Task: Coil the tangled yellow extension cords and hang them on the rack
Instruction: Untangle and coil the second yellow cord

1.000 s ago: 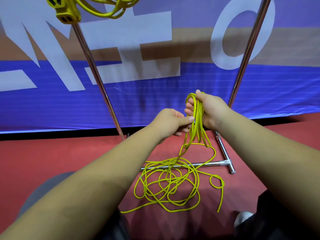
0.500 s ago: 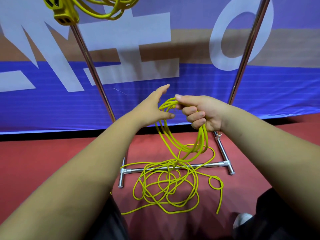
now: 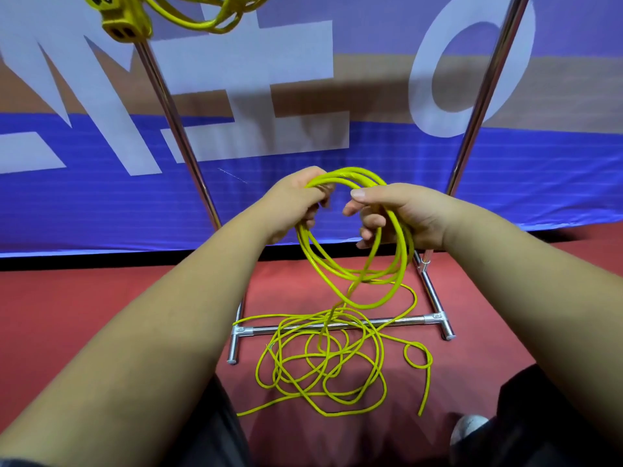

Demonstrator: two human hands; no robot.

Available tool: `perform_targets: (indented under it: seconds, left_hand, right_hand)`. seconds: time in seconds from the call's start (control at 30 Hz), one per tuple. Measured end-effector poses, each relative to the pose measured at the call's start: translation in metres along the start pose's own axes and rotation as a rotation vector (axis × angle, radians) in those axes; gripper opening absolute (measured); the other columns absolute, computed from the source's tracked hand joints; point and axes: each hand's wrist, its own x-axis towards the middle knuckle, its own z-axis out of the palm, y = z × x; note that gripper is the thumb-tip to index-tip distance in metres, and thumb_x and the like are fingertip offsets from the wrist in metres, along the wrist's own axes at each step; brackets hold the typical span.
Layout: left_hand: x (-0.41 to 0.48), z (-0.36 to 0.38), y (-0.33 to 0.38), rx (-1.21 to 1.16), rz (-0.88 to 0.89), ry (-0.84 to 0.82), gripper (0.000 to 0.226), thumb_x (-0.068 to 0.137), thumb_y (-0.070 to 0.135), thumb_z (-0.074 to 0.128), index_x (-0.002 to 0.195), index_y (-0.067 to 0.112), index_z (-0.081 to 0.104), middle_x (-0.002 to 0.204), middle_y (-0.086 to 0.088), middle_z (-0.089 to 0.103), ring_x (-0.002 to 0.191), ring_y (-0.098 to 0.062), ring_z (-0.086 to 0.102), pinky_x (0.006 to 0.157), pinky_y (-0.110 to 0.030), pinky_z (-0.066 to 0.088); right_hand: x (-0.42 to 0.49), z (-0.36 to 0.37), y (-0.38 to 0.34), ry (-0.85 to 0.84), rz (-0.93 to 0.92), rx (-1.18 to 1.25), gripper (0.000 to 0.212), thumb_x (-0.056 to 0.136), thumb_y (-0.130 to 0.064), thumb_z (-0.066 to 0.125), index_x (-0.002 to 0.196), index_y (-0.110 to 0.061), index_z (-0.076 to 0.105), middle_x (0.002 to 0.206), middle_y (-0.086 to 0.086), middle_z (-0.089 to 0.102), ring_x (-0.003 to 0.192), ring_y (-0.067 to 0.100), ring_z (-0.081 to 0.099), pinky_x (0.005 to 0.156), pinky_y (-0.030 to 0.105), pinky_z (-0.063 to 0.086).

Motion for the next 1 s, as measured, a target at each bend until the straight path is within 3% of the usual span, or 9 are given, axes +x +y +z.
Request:
perform_targets:
  seconds: [0.13, 0.23, 0.33, 0.43, 0.57, 0.7, 0.83, 0.9, 1.0]
  left_hand:
    - [0.005, -0.004, -0.004, -0.015, -0.032, 0.050, 0.021, 0.096, 0.009, 0.047, 0.092, 0.022, 0.063, 0.082, -0.008, 0.061, 0.054, -0.016, 0.036, 0.055, -0.032, 0.042]
    - [0.004, 0.001, -0.009, 0.019, -0.033, 0.066, 0.012, 0.100, 0.018, 0.056, 0.095, 0.022, 0.066, 0.081, -0.004, 0.065, 0.056, -0.018, 0.042, 0.056, -0.034, 0.048]
    - [0.005, 0.002, -0.016, 0.057, -0.002, 0.093, 0.007, 0.096, 0.029, 0.068, 0.101, 0.024, 0.070, 0.084, 0.002, 0.070, 0.067, -0.017, 0.056, 0.067, -0.035, 0.054]
    - [0.004, -0.002, -0.027, 0.013, -0.029, 0.026, 0.028, 0.088, 0.033, 0.079, 0.112, 0.023, 0.069, 0.090, 0.006, 0.070, 0.081, -0.012, 0.064, 0.081, -0.034, 0.055]
    - [-0.002, -0.009, -0.059, -0.002, -0.320, -0.169, 0.056, 0.090, 0.027, 0.080, 0.138, 0.018, 0.052, 0.105, -0.001, 0.069, 0.090, -0.013, 0.069, 0.091, -0.036, 0.050]
    - [-0.013, 0.013, -0.110, 0.437, -0.566, -0.388, 0.057, 0.095, 0.019, 0.069, 0.147, 0.016, 0.047, 0.122, -0.010, 0.069, 0.102, -0.023, 0.070, 0.083, -0.034, 0.050]
    - [-0.030, 0.078, -0.141, 0.927, -0.495, -0.613, 0.089, 0.091, 0.027, 0.075, 0.163, 0.016, 0.024, 0.154, -0.012, 0.051, 0.133, -0.031, 0.057, 0.106, -0.036, 0.050]
    - [-0.034, 0.111, -0.158, 0.954, -0.467, -0.667, 0.094, 0.090, 0.026, 0.077, 0.164, 0.014, 0.019, 0.159, -0.013, 0.045, 0.138, -0.032, 0.053, 0.110, -0.036, 0.047]
    - [-0.036, 0.145, -0.176, 0.852, -0.501, -0.646, 0.080, 0.091, 0.024, 0.076, 0.159, 0.020, 0.034, 0.152, -0.008, 0.053, 0.134, -0.029, 0.056, 0.109, -0.037, 0.047]
  right_hand:
    - [-0.003, -0.001, -0.001, 0.034, -0.049, -0.072, 0.012, 0.099, -0.024, 0.071, 0.095, -0.016, 0.063, 0.060, 0.002, 0.041, 0.050, 0.017, 0.044, 0.062, 0.039, 0.055]
    - [0.000, 0.003, 0.001, 0.076, -0.095, -0.087, 0.020, 0.101, -0.029, 0.070, 0.087, -0.018, 0.060, 0.063, 0.001, 0.039, 0.040, 0.011, 0.030, 0.041, 0.022, 0.028]
    - [0.003, 0.006, 0.001, 0.116, -0.114, -0.080, 0.028, 0.102, -0.037, 0.069, 0.090, -0.014, 0.061, 0.059, 0.000, 0.034, 0.037, 0.009, 0.026, 0.039, 0.021, 0.020]
    - [0.005, 0.007, -0.001, 0.166, -0.123, -0.068, 0.031, 0.103, -0.040, 0.067, 0.088, -0.013, 0.062, 0.056, -0.002, 0.033, 0.036, 0.009, 0.026, 0.038, 0.020, 0.021]
    - [0.007, -0.001, -0.007, 0.319, -0.122, 0.033, 0.030, 0.104, -0.038, 0.065, 0.087, -0.014, 0.061, 0.055, -0.004, 0.034, 0.037, 0.007, 0.027, 0.038, 0.018, 0.021]
    - [0.006, -0.016, -0.010, 0.420, -0.063, 0.136, 0.030, 0.106, -0.038, 0.061, 0.086, -0.016, 0.060, 0.055, -0.008, 0.035, 0.037, 0.004, 0.027, 0.035, 0.018, 0.020]
    - [0.002, -0.029, -0.008, 0.420, -0.032, 0.221, 0.028, 0.107, -0.037, 0.059, 0.087, -0.016, 0.060, 0.056, -0.009, 0.034, 0.037, 0.003, 0.027, 0.033, 0.019, 0.021]
    - [-0.001, -0.031, -0.007, 0.403, -0.024, 0.260, 0.028, 0.107, -0.036, 0.058, 0.088, -0.016, 0.059, 0.056, -0.009, 0.033, 0.037, 0.003, 0.026, 0.032, 0.019, 0.021]
    - [-0.007, -0.032, -0.007, 0.387, -0.028, 0.279, 0.027, 0.107, -0.035, 0.057, 0.089, -0.015, 0.058, 0.055, -0.009, 0.033, 0.036, 0.003, 0.025, 0.032, 0.018, 0.020]
